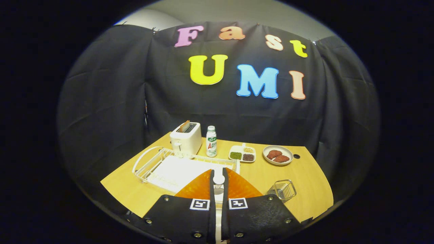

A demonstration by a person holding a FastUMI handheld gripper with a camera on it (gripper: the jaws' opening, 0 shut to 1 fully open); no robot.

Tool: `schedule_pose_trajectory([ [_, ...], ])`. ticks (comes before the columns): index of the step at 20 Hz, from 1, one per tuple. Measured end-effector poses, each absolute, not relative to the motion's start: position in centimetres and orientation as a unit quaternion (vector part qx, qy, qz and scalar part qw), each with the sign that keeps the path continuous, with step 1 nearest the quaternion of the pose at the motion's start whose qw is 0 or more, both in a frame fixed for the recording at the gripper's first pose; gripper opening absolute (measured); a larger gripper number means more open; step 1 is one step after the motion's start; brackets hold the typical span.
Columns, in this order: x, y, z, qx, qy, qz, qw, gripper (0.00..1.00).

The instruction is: Take the plate from the dish rack, then take the spoon from the basket and place it into the plate.

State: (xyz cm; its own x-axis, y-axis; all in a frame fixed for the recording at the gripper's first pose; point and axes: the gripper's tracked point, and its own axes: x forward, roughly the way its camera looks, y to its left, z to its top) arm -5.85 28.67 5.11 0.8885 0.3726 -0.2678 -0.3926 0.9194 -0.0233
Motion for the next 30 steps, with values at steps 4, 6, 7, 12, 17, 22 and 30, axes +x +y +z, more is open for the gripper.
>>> schedule_pose_trajectory([
  [4, -8.3, 30.6, 1.7, -0.070, 0.159, 0.218, 0.960, 0.06],
  [6, -9.2, 30.6, 0.0, -0.070, 0.180, 0.218, 0.957, 0.06],
  [7, -9.6, 30.5, -0.8, -0.067, 0.190, 0.217, 0.955, 0.06],
  [12, -10.3, 28.7, -3.9, -0.060, 0.234, 0.195, 0.951, 0.06],
  [17, -10.2, 27.5, -6.6, -0.021, 0.294, 0.180, 0.939, 0.06],
  [22, -10.1, 25.7, -6.7, -0.008, 0.321, 0.153, 0.934, 0.06],
  [30, -12.0, 24.4, -7.0, 0.008, 0.350, 0.139, 0.926, 0.06],
])
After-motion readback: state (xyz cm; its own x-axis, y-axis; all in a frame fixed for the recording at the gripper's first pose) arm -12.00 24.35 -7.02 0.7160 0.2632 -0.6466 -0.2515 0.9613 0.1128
